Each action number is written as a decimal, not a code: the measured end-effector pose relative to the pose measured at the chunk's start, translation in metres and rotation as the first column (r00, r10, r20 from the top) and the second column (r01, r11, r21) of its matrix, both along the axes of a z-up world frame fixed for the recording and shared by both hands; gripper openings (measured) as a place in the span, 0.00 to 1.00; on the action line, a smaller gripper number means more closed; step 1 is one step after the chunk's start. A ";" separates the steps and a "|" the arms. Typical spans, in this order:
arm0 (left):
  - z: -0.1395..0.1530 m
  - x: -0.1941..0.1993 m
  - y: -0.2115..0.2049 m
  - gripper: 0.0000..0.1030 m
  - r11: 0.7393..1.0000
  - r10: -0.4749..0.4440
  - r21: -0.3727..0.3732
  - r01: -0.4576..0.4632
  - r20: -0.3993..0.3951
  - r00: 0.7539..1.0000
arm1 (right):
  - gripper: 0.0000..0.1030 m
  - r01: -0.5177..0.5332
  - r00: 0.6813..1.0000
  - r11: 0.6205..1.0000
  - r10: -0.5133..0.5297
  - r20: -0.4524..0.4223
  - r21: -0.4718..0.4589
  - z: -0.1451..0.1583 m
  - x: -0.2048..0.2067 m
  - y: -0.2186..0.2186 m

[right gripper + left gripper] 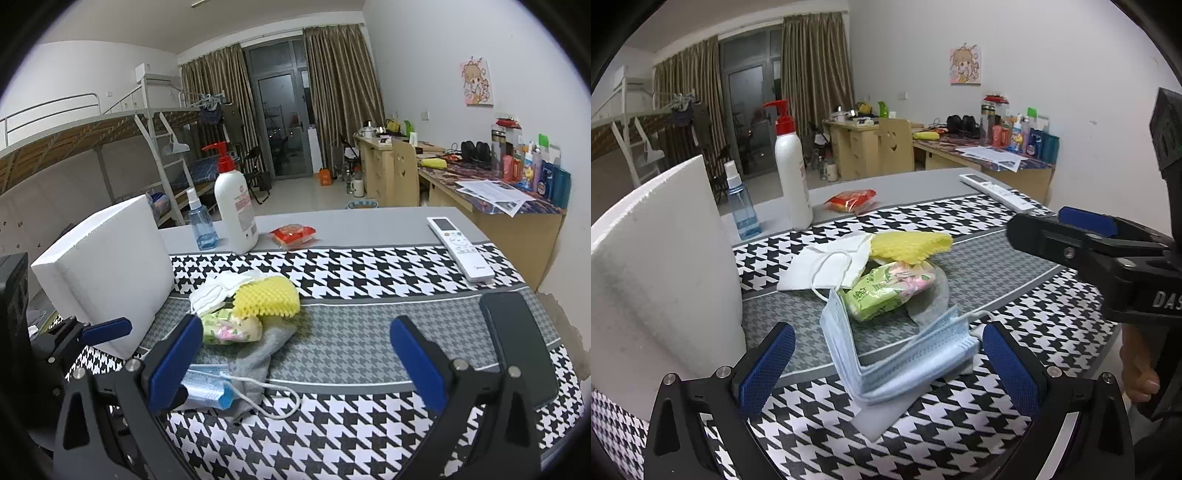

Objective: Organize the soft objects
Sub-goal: 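Move both tools toward the blue mask and yellow foam net, then grasp the blue face mask with the left gripper while the right gripper grasps the yellow foam net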

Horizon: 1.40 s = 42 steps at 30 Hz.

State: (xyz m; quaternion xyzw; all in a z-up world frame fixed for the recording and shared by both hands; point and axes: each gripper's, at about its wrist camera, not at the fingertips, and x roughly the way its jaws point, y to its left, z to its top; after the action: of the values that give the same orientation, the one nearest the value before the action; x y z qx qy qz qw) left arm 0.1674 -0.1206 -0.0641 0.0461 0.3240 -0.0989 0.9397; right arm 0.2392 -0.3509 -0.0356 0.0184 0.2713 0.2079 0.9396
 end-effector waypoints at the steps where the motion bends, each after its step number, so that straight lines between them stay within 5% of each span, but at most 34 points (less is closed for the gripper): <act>1: -0.001 0.001 0.001 0.99 1.000 0.006 0.004 -0.006 -0.002 1.000 | 0.99 -0.002 1.000 1.000 0.002 -0.003 -0.001 0.000 0.002 0.000; 10: -0.011 0.008 0.019 0.99 0.995 0.090 0.044 -0.089 -0.024 0.996 | 0.99 -0.063 0.997 0.998 0.062 -0.051 -0.019 -0.009 0.018 0.009; 42: -0.030 0.026 0.007 0.37 0.999 -0.034 -0.001 0.034 -0.138 0.990 | 0.99 -0.201 0.963 0.978 0.186 -0.193 -0.061 -0.019 0.068 0.042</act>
State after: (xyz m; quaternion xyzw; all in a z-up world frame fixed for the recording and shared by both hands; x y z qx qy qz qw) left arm 0.1937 -0.1137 -0.0943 0.0454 0.3877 -0.1176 0.9131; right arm 0.3069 -0.3088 -0.0544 -0.0265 0.3666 0.2853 0.8851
